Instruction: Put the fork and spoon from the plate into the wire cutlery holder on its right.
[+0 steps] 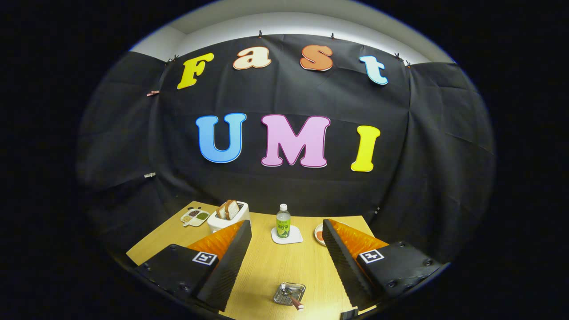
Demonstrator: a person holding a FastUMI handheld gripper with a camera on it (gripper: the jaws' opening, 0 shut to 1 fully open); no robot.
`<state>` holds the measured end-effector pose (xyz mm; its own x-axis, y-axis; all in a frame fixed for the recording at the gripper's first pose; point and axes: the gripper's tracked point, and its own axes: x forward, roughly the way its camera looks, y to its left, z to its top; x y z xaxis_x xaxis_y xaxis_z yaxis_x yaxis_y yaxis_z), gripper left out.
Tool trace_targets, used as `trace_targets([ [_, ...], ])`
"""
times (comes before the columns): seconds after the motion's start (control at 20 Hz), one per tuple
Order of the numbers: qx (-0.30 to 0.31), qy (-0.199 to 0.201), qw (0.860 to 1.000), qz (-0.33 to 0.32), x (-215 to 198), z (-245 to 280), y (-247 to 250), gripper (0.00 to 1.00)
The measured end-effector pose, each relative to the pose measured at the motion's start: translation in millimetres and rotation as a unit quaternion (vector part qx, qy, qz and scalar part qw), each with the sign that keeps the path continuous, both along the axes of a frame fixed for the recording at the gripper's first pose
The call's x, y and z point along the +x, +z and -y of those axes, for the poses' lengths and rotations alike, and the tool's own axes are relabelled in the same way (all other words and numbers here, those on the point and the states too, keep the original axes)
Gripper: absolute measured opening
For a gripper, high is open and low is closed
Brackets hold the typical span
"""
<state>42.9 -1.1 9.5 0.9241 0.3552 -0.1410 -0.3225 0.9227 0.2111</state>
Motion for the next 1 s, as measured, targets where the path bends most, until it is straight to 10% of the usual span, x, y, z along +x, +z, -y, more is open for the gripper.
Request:
trace_targets([
  [1.0, 0.004, -0.035, 0.999, 0.016, -24.7, -7.5, 12.2, 0.99],
])
